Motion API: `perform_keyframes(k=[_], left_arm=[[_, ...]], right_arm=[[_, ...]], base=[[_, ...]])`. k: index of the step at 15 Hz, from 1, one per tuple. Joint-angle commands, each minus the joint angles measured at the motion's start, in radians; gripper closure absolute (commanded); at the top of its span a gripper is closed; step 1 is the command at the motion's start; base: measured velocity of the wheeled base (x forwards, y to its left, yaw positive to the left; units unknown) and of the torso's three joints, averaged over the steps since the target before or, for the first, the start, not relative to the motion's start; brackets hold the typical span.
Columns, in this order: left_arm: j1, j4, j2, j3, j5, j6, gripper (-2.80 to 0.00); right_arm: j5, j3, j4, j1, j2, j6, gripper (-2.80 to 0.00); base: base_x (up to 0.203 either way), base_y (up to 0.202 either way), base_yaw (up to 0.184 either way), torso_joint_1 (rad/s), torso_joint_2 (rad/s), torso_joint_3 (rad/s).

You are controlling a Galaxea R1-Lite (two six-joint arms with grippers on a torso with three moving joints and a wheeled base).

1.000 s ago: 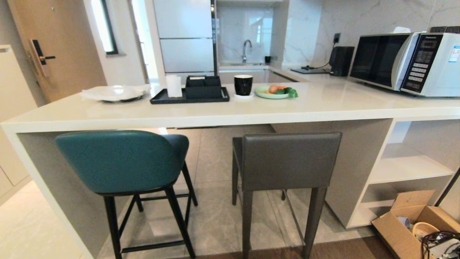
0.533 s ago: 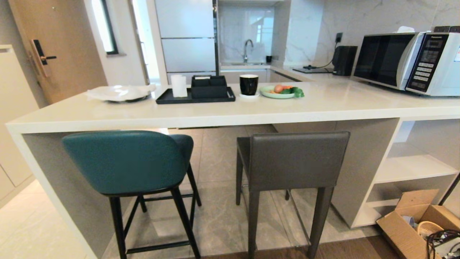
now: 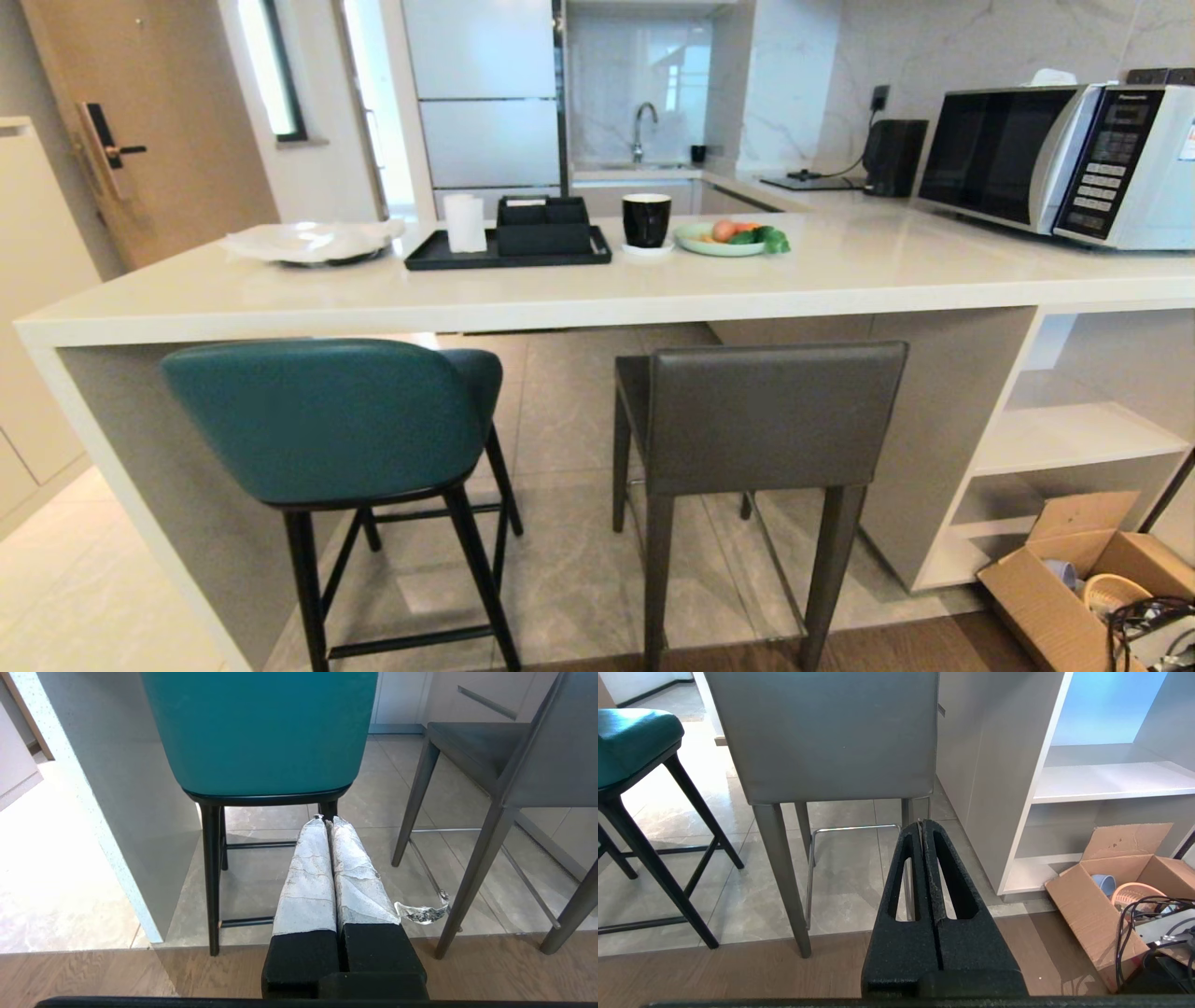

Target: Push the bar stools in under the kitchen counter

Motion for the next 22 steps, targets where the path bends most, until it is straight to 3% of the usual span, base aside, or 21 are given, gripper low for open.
perform_keyframes(k=[1, 14, 22], left_arm=[[0.002, 0.000, 0.001, 0.000, 0.000, 0.001, 0.00], [0.000, 0.000, 0.001, 0.000, 0.000, -0.001, 0.00], [-0.001, 0.000, 0.001, 0.000, 0.000, -0.001, 0.00]], right_arm=[[0.000, 0.000, 0.000, 0.000, 0.001, 0.001, 0.00], [0.000, 0.000, -0.003, 0.000, 0.001, 0.029, 0.00], [0.000, 0.000, -0.003, 0.001, 0.001, 0.027, 0.00]], base=[[0.000, 0.000, 0.000, 0.000, 0.00, 0.000], [0.000, 0.000, 0.000, 0.000, 0.00, 0.000], [0.000, 0.000, 0.000, -0.129, 0.37, 0.239]])
